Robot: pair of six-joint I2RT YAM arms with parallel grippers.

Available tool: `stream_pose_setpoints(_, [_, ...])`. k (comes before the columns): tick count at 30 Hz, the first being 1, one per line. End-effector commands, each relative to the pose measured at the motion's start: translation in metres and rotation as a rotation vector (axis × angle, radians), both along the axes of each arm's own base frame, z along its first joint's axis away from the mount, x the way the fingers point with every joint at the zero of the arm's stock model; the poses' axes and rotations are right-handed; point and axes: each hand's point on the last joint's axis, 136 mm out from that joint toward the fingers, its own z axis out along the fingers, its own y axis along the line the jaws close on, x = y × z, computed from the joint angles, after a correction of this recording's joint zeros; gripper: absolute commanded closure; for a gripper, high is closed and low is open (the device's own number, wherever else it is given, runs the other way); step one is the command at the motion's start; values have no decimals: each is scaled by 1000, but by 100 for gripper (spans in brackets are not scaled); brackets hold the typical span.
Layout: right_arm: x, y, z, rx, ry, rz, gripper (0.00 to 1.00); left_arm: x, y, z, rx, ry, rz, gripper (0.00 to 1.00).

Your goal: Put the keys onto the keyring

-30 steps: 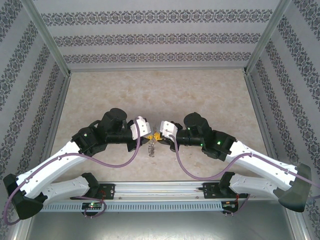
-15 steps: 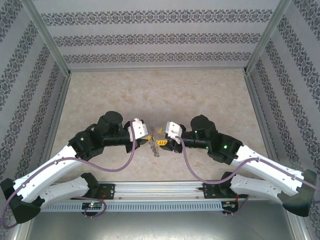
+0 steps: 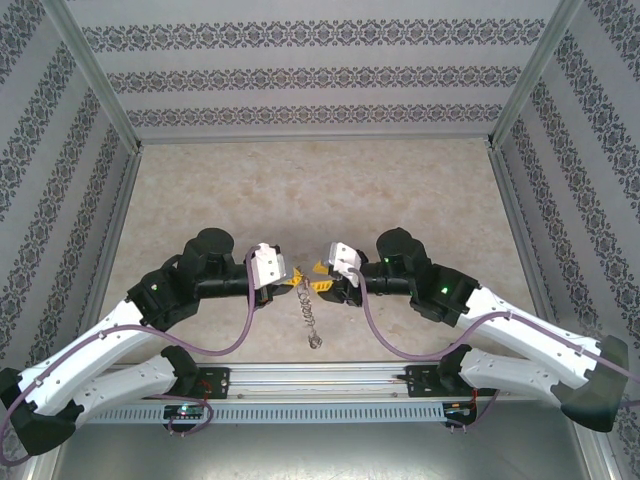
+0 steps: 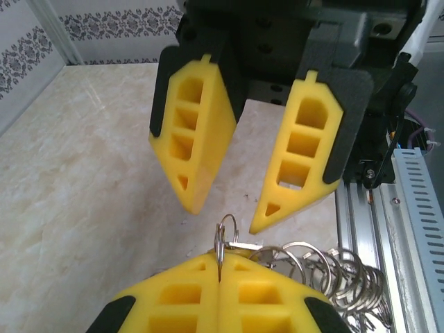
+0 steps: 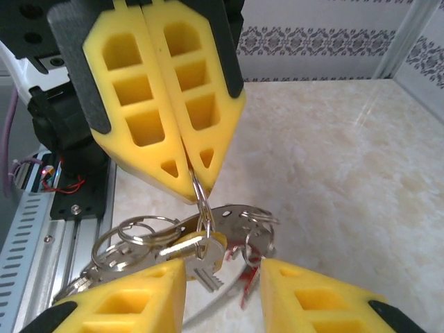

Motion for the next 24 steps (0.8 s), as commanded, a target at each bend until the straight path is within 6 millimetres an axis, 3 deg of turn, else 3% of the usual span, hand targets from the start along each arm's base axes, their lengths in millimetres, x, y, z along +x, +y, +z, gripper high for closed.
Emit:
stream_pose_setpoints(1, [-4,5,16,48,-7,43,69,-1,-3,18,-62,-58,-26,100])
stream_pose_setpoints(19, [-6,7,26,73,-30,65,76,-1,-5,15,-53,-49,-34,100])
stream_pose_setpoints(24, [-6,7,28,79,-36,64,85,-1,-5,14,-51,-45,-37,100])
